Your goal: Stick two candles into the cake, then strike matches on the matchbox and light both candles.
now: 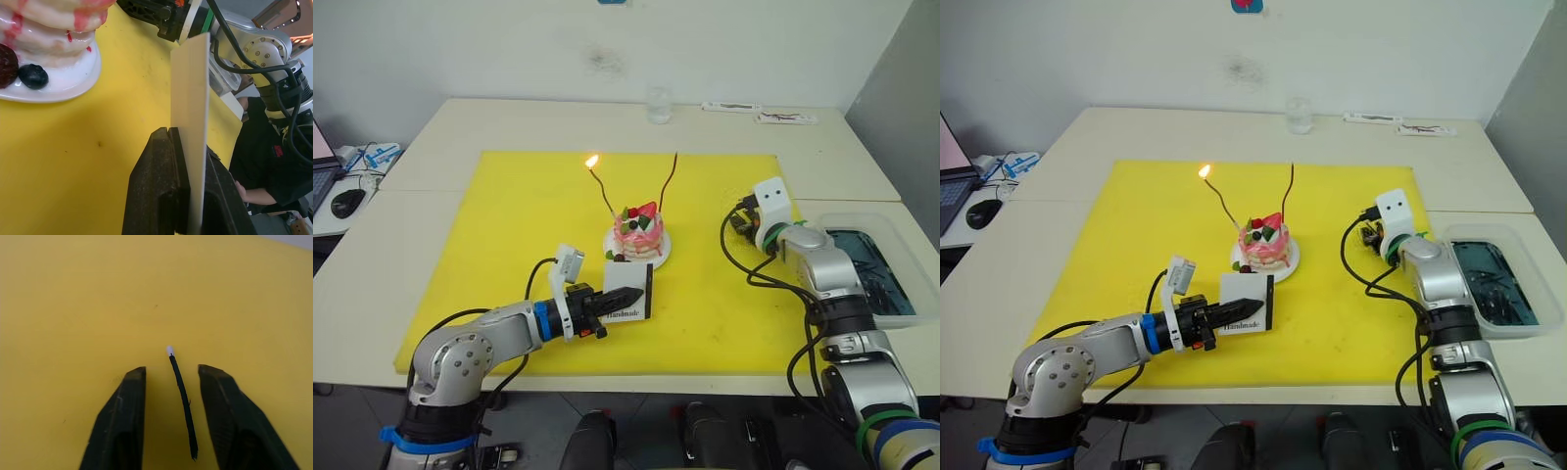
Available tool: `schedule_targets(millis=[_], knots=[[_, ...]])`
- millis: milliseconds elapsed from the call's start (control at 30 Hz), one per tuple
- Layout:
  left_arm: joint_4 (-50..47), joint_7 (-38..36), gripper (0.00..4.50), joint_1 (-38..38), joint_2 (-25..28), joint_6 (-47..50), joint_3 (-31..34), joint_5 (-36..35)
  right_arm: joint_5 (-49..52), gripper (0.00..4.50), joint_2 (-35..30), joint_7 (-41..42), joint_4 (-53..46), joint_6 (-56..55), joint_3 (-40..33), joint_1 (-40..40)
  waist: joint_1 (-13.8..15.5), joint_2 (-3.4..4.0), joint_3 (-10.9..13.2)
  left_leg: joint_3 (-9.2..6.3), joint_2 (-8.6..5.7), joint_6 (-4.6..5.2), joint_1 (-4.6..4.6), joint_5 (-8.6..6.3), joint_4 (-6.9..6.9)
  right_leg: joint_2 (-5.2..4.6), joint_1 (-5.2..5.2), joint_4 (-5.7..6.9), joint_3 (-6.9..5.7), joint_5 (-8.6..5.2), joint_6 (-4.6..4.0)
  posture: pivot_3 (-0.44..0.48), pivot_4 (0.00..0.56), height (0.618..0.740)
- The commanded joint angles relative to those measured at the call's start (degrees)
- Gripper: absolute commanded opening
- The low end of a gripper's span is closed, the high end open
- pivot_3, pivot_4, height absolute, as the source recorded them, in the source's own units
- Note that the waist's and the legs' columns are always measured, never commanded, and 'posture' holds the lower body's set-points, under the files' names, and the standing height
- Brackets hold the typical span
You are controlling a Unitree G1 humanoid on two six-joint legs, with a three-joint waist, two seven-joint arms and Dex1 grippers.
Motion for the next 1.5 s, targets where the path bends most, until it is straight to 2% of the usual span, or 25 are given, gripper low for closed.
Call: schedule_targets(millis=[33,67,300,633,833,933,1033,1133,1333,1500], knots=[[-2.2,-0.1,0.0,0.1,0.2,-0.7,1.1,-1.3,-0.5,0.33,0.2,-0.4,-0.9,-0.7,-0.6,-0.9,0.0,0.0,0.0,0.0,0.0,0.0,0.0,0.0,0.0,0.0,0.0,0.0,0.0,0.0,0.0,0.0,0.15,0.74],[-2.2,-0.1,0.0,0.2,0.2,-0.8,1.1,-1.2,-0.4,0.03,0.3,-0.4,-1.0,-0.6,-0.6,-0.8,0.0,0.0,0.0,0.0,0.0,0.0,0.0,0.0,0.0,0.0,0.0,-0.01,0.0,0.0,0.0,0.0,0.15,0.74],[-2.3,0.0,0.0,0.2,0.2,-0.7,1.4,-1.1,0.4,0.03,0.3,0.0,-6.6,0.7,-1.4,1.0,0.0,0.0,0.0,0.0,0.0,0.0,0.0,0.0,0.0,0.0,0.0,0.0,0.0,0.0,0.0,0.0,0.15,0.74],[-2.1,0.1,0.0,-0.1,0.3,-0.4,1.6,-1.7,4.2,0.03,-2.4,3.4,-32.3,12.8,-1.1,9.4,0.1,0.01,0.0,-0.04,0.0,0.0,-0.01,0.0,-0.01,0.0,-0.01,0.0,-0.03,-0.01,0.0,0.0,0.15,0.74],[-1.6,-0.5,0.0,-0.4,1.5,0.1,2.1,-2.2,8.0,0.03,-7.8,6.7,-49.2,20.2,-2.9,17.2,0.2,0.01,0.0,-0.08,0.0,0.0,-0.02,0.0,-0.01,-0.01,0.0,-0.01,-0.06,-0.18,0.26,0.0,0.15,0.74],[-1.3,-0.7,0.0,-0.4,2.1,0.2,1.9,-2.4,9.0,0.03,-8.1,6.4,-51.4,19.4,-4.2,18.5,0.1,0.01,0.0,-0.07,0.0,0.0,-0.01,0.0,0.01,0.0,0.0,0.0,-0.04,-0.2,0.29,0.0,0.15,0.74],[-1.1,-0.7,0.0,-0.8,2.1,0.2,1.5,-2.3,8.7,0.03,-7.3,5.6,-49.1,17.6,-4.1,18.0,0.0,0.01,0.0,-0.04,0.01,0.01,0.06,0.0,0.01,0.01,0.01,0.01,-0.02,-0.21,0.26,0.0,0.15,0.74],[-0.9,-0.7,0.0,-1.3,1.8,0.3,1.1,-2.3,7.6,0.59,-6.8,5.2,-42.3,16.0,-3.3,14.7,0.0,0.01,0.0,-0.04,0.01,0.02,0.06,0.01,0.02,0.02,0.03,0.01,-0.02,-0.23,0.2,0.0,0.15,0.74],[-0.7,-0.7,0.0,-1.8,1.6,0.1,0.5,-2.1,4.5,2.72,-8.5,6.6,-24.6,11.3,-1.1,6.4,0.0,0.01,0.0,0.03,0.0,0.04,0.05,0.02,0.03,0.02,0.03,-0.01,0.04,-0.14,0.26,0.0,0.15,0.74],[-0.9,-0.5,0.0,-1.7,1.3,0.0,0.4,-2.1,3.5,4.44,-8.1,7.4,-14.9,10.3,0.2,1.9,0.0,0.01,0.0,0.03,0.0,0.04,-0.04,0.02,-0.02,0.01,-0.07,-0.03,0.04,0.03,-0.05,0.0,0.15,0.74]])
